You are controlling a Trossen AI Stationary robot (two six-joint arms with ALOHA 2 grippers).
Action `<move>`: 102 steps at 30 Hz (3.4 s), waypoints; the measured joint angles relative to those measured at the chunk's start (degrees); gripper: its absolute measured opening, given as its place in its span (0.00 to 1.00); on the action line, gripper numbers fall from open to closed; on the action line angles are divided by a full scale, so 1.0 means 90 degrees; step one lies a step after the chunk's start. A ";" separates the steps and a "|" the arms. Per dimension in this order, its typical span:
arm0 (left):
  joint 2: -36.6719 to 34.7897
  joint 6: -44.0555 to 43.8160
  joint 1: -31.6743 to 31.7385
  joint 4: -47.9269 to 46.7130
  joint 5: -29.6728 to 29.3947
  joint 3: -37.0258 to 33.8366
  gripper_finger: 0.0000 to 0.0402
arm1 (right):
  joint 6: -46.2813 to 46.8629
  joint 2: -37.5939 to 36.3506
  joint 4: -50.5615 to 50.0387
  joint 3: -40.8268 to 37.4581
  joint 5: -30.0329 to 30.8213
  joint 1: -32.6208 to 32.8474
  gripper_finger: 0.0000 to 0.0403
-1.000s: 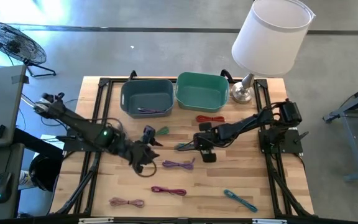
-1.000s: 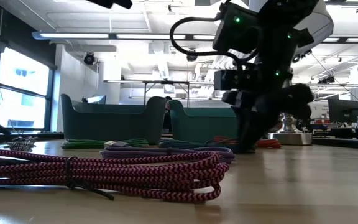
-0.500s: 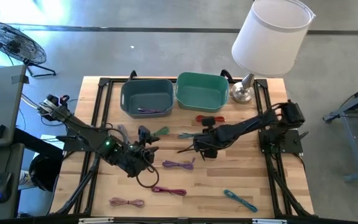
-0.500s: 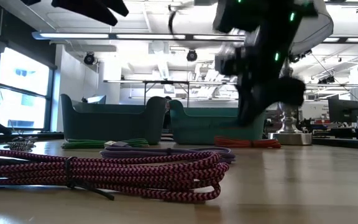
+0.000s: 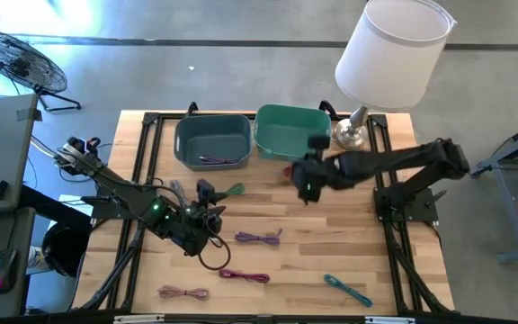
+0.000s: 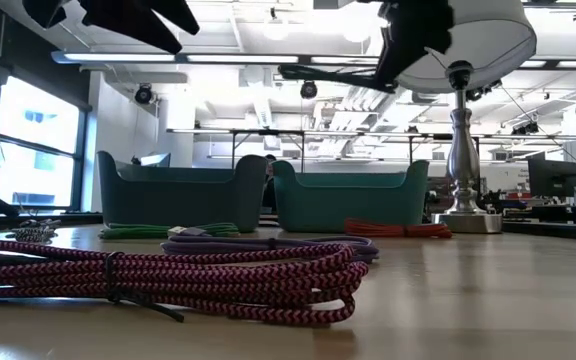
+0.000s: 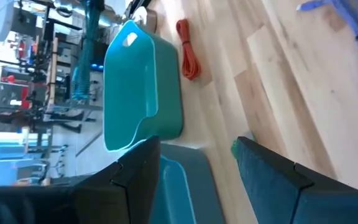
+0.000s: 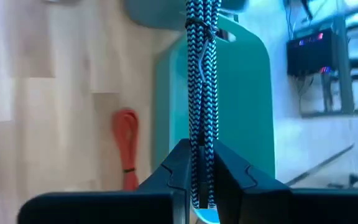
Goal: Pick & Place USB Port
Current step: Put the black and blue charger cable into the green bin, then put the orange charger cable into the blue bin
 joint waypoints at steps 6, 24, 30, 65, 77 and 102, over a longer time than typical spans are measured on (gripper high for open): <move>0.0000 0.0044 0.0005 -0.0214 -0.0097 0.0002 0.51 | -0.0206 -0.0031 -0.0083 -0.0006 -0.0756 -0.1179 0.07; 0.0000 0.0002 0.0027 -0.0399 -0.0015 0.0002 0.51 | -0.0222 -0.0034 0.0386 0.0001 -0.1683 -0.2081 0.61; 0.0000 -0.0038 0.0205 -0.0809 -0.0006 0.0002 0.51 | -0.0116 -0.0034 0.0194 -0.0002 -0.3789 -0.2048 0.60; -0.0002 -0.0821 0.0469 -0.1605 0.0321 0.0007 0.51 | 0.0115 -0.0034 0.2374 -0.3687 -0.2356 -0.1249 0.59; -0.0002 -0.0865 0.0466 -0.1598 0.0348 0.0007 0.51 | 0.0162 -0.0020 0.2824 -0.3768 -0.2729 -0.1980 0.59; -0.0002 -0.1001 0.0464 -0.1542 0.0494 0.0007 0.51 | 0.0184 -0.0022 0.3766 -0.4490 -0.3168 -0.2032 0.53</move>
